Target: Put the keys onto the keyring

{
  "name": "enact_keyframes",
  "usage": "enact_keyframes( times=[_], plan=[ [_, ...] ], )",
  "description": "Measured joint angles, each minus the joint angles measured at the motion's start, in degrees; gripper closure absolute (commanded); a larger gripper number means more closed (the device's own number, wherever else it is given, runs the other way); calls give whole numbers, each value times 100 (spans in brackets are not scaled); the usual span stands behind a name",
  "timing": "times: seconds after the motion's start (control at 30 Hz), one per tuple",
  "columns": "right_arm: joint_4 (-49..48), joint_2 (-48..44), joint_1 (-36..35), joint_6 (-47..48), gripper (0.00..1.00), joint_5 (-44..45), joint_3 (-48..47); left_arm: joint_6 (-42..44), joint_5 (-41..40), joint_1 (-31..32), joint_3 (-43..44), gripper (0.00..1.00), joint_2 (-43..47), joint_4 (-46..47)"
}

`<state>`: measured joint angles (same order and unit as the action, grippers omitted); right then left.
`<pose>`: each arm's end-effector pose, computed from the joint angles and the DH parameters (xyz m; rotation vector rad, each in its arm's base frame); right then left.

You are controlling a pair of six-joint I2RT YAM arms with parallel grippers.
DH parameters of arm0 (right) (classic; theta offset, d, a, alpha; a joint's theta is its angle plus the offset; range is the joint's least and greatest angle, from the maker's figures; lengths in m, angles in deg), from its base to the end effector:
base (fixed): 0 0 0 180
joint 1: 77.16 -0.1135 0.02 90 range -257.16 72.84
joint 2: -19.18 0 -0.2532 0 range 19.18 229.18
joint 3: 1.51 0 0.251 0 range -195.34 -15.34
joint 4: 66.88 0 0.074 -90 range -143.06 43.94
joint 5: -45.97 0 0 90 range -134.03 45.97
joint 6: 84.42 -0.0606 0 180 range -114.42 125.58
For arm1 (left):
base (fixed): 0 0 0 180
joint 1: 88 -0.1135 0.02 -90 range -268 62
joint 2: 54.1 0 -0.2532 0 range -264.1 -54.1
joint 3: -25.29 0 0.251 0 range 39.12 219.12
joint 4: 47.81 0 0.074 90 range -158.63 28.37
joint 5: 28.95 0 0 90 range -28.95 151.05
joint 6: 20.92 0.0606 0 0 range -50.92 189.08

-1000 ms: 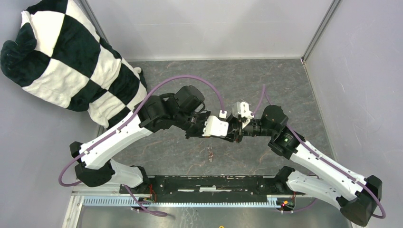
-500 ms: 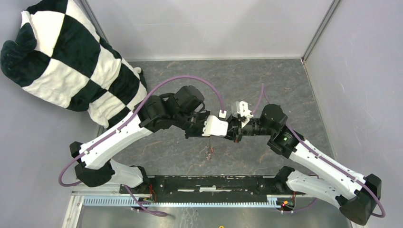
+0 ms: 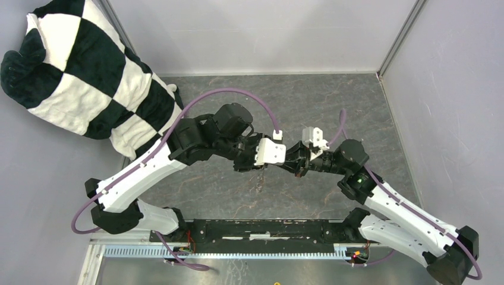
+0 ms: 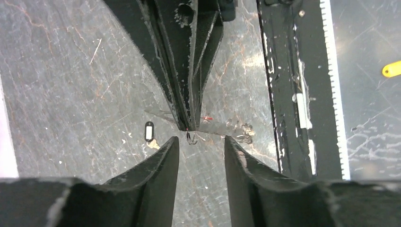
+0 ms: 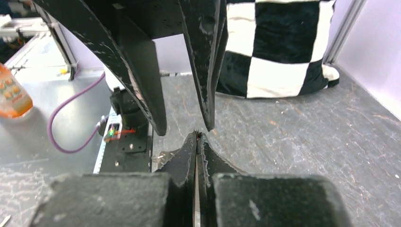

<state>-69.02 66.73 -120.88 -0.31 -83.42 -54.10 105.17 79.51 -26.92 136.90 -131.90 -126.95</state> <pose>0.1317 0.1792 0.3375 -1.0449 1.2018 1.1814 0.1126 -0.2434 0.4071 1.8925 1.4572 -0.5899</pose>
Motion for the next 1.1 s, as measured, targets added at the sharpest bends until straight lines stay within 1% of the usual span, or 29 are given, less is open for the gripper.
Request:
enact_keyframes(
  times=[0.03,0.1,0.23,0.33,0.47,0.6,0.7,0.77,0.93,1.1],
  plan=[
    [-190,-63,24,-122,100,44,133,-48,0,2,4,45,15,46],
    [-835,-203,87,-501,100,114,525,-229,-26,4,2,43,63,164],
    [-2155,-411,192,-1272,100,201,1239,-459,-87,2,-146,43,376,503],
    [-3237,-452,238,-1891,100,247,1624,-498,-199,-4,-428,47,737,682],
    [-4496,-393,254,-2614,100,256,1779,-531,-254,-140,-1091,49,1200,981],
    [-5351,-254,254,-3101,100,240,1779,-833,-151,-310,-1628,45,1362,1408],
    [-5716,-127,254,-3359,100,229,1779,-1231,96,-348,-1928,38,1425,1998],
    [-5838,-79,254,-3471,99,216,1779,-1491,291,-350,-2083,37,1521,2356],
    [-6022,-15,254,-3622,99,188,1779,-1998,905,-352,-2199,37,1786,3056],
    [-6074,140,254,-3722,99,144,1779,-2159,1193,-352,-2203,39,1794,3338]
  ],
)
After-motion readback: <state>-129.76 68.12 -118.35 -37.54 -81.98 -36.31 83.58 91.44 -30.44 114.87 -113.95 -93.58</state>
